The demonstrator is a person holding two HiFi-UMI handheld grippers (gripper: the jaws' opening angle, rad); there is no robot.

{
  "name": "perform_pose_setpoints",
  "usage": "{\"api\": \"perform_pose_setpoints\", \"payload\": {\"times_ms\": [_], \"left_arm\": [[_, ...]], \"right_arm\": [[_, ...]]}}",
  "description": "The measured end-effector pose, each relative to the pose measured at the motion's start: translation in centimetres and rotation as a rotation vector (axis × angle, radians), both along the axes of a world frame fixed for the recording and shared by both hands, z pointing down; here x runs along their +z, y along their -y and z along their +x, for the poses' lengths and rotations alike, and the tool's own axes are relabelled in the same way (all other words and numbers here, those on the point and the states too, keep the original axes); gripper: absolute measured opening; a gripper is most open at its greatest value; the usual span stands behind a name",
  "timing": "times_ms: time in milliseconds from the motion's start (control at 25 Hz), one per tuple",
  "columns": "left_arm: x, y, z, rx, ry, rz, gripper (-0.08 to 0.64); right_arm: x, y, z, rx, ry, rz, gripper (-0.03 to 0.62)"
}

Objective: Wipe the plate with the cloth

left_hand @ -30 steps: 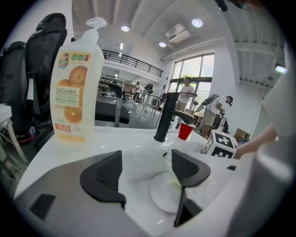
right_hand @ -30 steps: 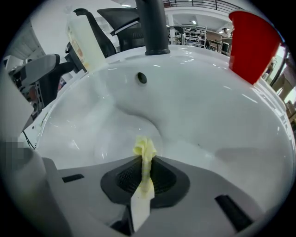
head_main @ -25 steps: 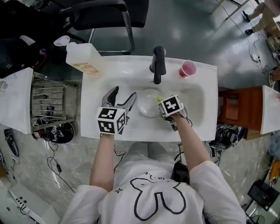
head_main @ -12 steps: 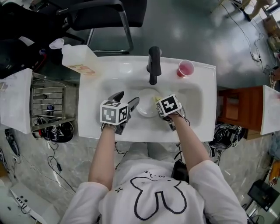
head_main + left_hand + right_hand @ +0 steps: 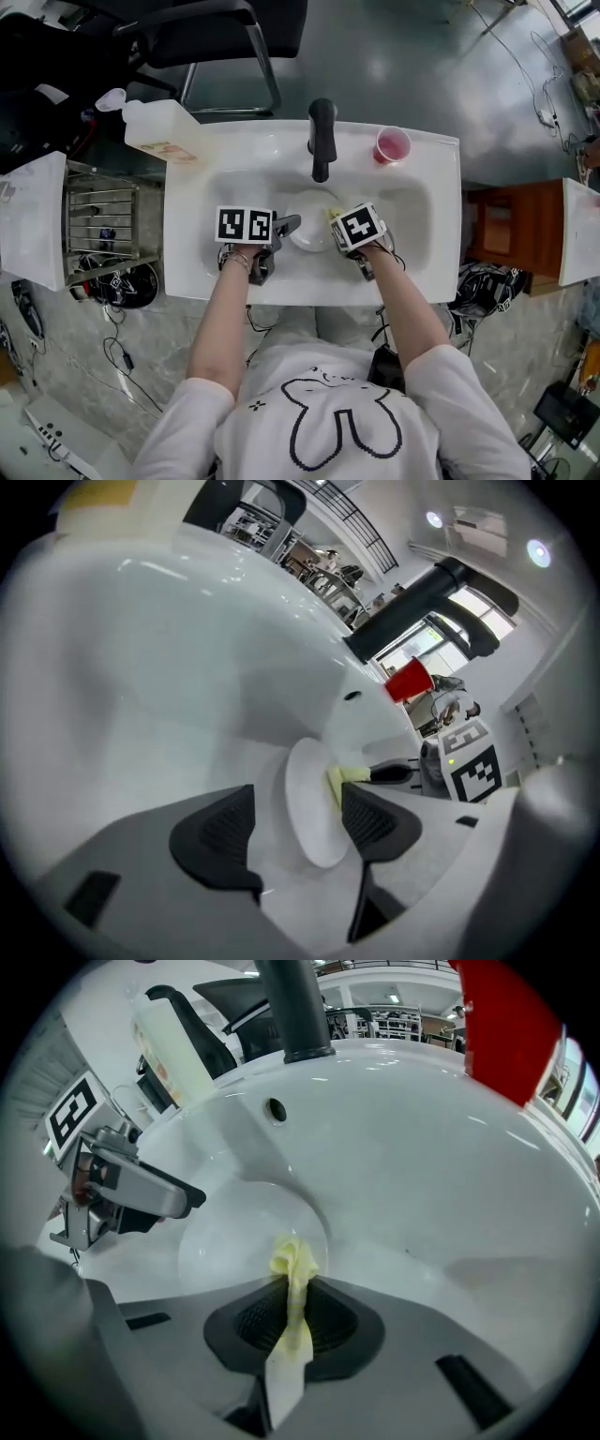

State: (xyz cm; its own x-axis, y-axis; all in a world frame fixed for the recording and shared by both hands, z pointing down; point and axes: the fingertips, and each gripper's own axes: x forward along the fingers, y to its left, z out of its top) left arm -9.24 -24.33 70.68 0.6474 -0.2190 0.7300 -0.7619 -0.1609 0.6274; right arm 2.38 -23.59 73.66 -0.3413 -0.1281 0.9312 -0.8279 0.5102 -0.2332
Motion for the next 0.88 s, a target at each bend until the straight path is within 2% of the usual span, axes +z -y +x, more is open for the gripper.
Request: {"api": "perform_pose_setpoints", "payload": {"times_ms": [240,520,680,880], "left_arm": [[1.6,-0.8,0.8,-0.072,-0.103,-0.104,0.249],[2.1,-0.5,1.2,-0.098,-0.118,-0.112,0.051],[1.9,-0.2,1.0,-0.106,-0.122,-0.097,0.038],[0.4,-0.1,1.5,-0.115,-0.200,-0.077,0.020]], "right_arm": [[0.0,0.0,0.0,0.009,0.015,0.001,0.051],[-0.1,0.0,0.1,0.013,0.026,0.006,0.051],[-0.2,0.1,0.0,0.021,0.026,0.016,0.051],[-0.3,0.1,0.1,0.049,0.025,0.037,0.051]]}}
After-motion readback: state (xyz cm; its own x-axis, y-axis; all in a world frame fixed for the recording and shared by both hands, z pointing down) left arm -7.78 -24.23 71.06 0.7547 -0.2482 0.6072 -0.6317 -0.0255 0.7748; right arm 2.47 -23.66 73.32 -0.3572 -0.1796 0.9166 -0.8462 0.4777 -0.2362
